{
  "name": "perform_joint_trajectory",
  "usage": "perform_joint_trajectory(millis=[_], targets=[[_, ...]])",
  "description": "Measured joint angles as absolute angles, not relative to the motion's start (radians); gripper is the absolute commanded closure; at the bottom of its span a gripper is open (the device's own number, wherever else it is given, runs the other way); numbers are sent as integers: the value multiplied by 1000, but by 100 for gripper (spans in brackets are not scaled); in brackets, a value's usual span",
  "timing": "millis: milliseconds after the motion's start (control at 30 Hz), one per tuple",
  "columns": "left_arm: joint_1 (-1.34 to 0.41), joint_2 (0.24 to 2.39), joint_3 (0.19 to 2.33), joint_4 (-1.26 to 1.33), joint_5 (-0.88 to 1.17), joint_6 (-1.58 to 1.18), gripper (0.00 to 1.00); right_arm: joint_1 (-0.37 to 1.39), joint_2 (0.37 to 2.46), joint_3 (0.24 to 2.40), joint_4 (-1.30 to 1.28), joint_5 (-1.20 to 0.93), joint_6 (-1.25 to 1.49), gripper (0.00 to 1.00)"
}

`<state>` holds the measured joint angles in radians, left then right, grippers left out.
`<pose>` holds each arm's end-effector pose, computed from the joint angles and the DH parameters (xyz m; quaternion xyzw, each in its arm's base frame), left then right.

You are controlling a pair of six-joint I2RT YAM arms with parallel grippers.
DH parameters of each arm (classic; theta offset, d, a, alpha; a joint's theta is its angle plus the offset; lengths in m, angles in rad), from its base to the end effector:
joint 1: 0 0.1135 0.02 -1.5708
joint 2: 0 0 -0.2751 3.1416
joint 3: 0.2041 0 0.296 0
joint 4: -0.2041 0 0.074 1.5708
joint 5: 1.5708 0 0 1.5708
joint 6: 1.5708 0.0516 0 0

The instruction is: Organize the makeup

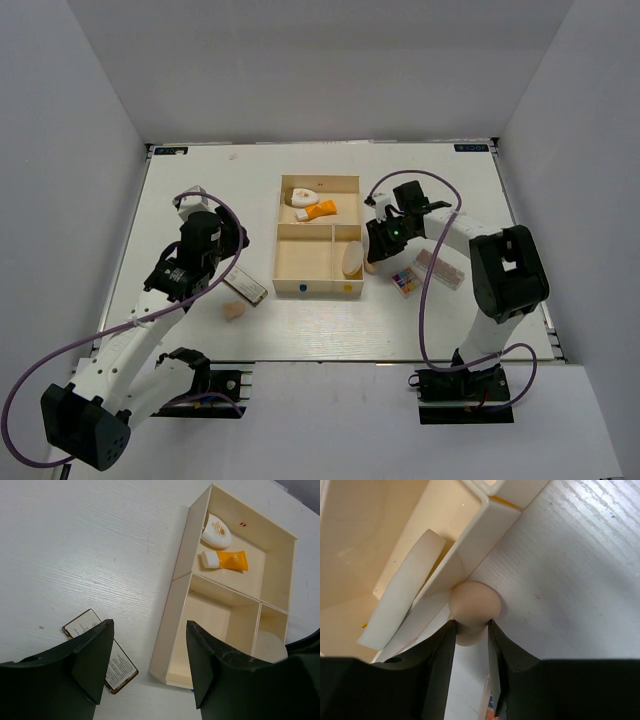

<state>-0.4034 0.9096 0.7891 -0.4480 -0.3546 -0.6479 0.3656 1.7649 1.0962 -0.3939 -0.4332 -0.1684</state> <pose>0.2362 -0.0813 0.2895 -0.1894 0.8465 -0.1035 0.4867 0.3625 0.1620 0.1452 -0.3015 0.8975 0.2312 0.2238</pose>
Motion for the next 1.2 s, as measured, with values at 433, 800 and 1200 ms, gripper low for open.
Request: perform_joint_trajectory(millis=[433, 800, 1200], targets=[[-403, 910, 789, -442, -351, -649, 40, 345, 1797, 1101, -393, -488, -171, 96], [-403, 918, 780, -440, -330, -652, 48, 349, 1442, 1039, -329, -441, -195, 97], [-403, 921, 778, -434, -323, -652, 48, 459, 1442, 1015, -290, -559, -237, 94]])
